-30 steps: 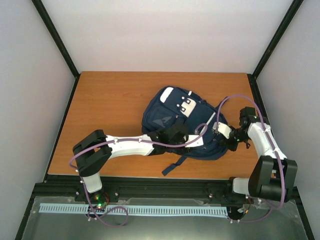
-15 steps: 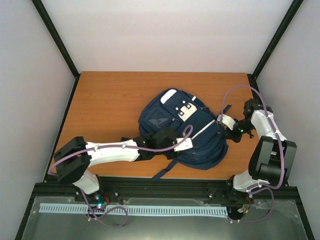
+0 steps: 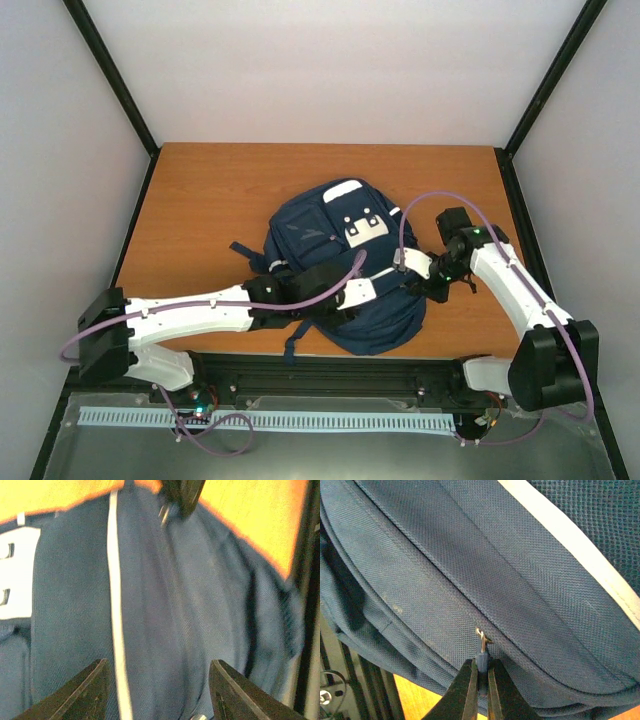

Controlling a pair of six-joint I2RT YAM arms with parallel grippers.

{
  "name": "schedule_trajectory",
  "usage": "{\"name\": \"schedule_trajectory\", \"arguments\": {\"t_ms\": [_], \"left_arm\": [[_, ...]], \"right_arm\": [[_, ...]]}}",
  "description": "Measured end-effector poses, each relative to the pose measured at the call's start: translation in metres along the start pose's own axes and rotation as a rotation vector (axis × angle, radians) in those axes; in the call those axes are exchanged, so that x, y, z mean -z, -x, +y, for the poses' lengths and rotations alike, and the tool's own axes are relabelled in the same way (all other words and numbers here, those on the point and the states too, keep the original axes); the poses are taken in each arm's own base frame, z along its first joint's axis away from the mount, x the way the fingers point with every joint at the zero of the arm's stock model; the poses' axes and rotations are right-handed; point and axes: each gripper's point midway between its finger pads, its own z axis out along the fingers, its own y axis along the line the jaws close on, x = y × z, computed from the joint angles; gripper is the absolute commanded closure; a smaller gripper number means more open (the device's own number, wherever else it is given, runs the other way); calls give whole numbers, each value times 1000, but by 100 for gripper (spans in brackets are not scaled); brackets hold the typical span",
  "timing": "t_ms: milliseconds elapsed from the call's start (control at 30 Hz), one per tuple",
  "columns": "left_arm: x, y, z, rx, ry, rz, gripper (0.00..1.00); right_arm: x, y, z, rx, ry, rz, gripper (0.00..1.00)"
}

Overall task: Pack the student bag
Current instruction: Zip the student bag at the center of the board.

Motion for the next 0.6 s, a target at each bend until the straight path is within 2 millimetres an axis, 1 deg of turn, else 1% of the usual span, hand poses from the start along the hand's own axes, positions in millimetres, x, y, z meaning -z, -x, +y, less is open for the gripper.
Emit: {"name": "schedule_trajectory", "arguments": {"t_ms": [100,167,200,233,333,433,533,600], "left_arm": [[7,33,-14,11,-46,-80,47],[3,47,-17,27,-52,-110,49],[-2,50,-18,35,-49,-112,49],[-8,49,-18,42,-44,-106,49],[-28,39,-20,49,-31,-64,51],[-42,32,-21,48,-16,-41,55],[-51,28,-20,47,0,-20,64],[-60,27,-19,48,18,-1,73]], "right_arm": [[-1,6,6,-18,17,-12,97],[-1,7,7,-39,22,-17,97],[-1,7,8,-47,25,-19,97],[-1,7,9,-55,28,-20,97],[1,8,10,-62,27,-27,97],[2,9,10,-65,22,-34,97],[2,9,11,-70,24,-36,97],[1,9,12,-73,27,-35,97]]}}
